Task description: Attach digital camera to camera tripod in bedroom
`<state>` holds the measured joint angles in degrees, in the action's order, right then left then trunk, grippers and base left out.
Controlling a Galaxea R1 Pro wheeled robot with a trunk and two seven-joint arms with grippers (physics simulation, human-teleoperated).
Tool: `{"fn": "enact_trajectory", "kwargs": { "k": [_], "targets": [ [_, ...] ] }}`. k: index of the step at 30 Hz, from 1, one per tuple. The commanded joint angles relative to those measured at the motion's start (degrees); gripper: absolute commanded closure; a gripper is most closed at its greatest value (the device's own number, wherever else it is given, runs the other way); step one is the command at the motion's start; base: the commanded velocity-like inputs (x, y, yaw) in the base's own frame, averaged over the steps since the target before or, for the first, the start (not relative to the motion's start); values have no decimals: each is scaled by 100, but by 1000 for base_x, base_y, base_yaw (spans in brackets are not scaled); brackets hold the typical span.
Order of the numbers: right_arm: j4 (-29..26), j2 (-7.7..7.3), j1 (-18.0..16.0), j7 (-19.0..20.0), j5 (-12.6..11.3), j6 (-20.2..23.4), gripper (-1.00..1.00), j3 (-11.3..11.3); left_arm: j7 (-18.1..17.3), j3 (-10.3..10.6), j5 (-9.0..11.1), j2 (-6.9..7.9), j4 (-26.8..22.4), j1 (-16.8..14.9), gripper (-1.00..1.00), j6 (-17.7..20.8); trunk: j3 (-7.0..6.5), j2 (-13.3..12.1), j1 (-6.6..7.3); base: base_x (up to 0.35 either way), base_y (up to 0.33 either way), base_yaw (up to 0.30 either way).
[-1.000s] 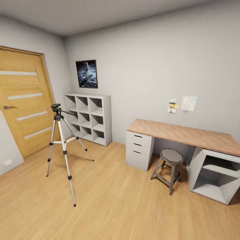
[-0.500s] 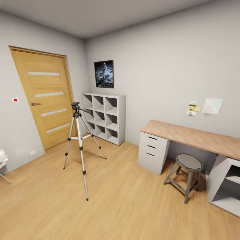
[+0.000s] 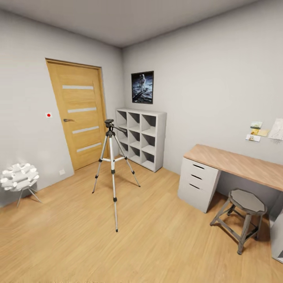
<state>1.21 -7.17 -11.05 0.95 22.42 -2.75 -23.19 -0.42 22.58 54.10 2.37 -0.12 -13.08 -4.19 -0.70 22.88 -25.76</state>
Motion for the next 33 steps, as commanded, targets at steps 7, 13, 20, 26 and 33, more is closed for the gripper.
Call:
{"fn": "enact_trajectory", "kwargs": {
  "k": [7,13,20,26,33],
  "targets": [
    [15,-1,-3,10,43,-24,-100,-46,-2,47,39,0,3,-2,100,-12,2,3,-2,0,0,300],
    [15,4,-3,10,53,-24,-100,-45,-2,45,39,0,3,-2,100,-12,2,3,-2,0,0,300],
    [18,5,-3,10,59,-24,-100,-45,-2,48,39,0,3,-2,100,-12,2,3,-2,0,0,300],
    [19,5,-3,14,60,-24,-100,-52,-2,47,39,0,3,-2,100,-12,2,3,-2,0,0,300],
    [15,-1,-3,11,59,-26,-100,-54,-2,52,39,-2,3,-2,100,-19,2,3,-2,0,0,300]
  ]
}}
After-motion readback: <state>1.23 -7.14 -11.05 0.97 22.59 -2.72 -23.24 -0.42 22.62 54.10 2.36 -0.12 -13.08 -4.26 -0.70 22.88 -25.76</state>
